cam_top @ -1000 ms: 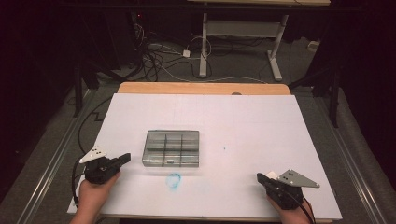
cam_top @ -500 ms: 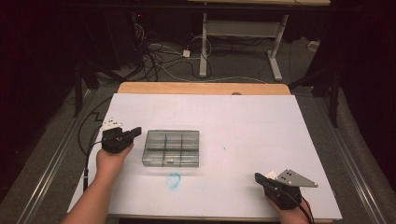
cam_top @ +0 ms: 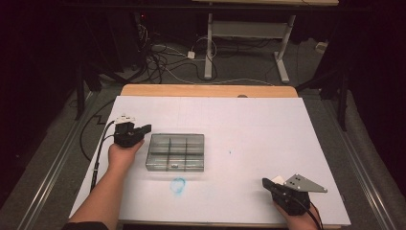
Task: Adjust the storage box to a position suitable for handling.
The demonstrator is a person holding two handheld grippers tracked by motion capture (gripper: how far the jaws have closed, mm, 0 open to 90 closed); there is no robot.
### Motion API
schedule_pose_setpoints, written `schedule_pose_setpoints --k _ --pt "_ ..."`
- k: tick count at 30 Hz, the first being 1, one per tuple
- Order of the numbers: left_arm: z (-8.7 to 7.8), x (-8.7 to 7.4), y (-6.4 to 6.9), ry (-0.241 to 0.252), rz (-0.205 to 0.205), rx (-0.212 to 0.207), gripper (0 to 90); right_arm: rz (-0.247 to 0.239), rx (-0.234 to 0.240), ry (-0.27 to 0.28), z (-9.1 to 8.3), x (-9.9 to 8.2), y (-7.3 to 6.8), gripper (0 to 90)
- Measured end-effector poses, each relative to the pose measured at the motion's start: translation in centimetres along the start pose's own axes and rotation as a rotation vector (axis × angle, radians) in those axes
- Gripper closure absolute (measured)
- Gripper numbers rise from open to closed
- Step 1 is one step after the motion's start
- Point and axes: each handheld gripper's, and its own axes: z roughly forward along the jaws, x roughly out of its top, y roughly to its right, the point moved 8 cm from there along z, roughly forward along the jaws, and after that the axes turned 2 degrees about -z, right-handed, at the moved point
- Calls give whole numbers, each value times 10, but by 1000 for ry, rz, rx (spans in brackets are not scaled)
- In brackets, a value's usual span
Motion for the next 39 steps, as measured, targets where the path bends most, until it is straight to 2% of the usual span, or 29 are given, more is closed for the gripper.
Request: schedule_pose_setpoints --k 4,7,8,12,14,22,29,34,39 --pt "3 -4 1 -23 5 -2 877 4 0 2 -1 0 1 893" --pt "5 -6 2 -41 24 11 877 4 0 3 -1 0 1 893" --pt "5 -6 2 -38 14 4 877 4 1 3 -1 0 0 893" --pt "6 -7 4 -40 23 -2 877 3 2 1 0 0 0 893" --pt "6 -7 4 -40 12 -9 877 4 1 1 0 0 0 893" --pt "8 -8 8 -42 5 -8 877 3 0 -1 1 -1 1 893" --pt "10 -10 24 -58 10 -17 877 -2 3 -4 2 0 -1 893" --pt "13 -13 40 -76 -7 -27 877 -4 5 -5 3 1 -2 893" --pt "15 -16 58 -87 -5 -41 877 -9 9 -7 4 0 -4 893"
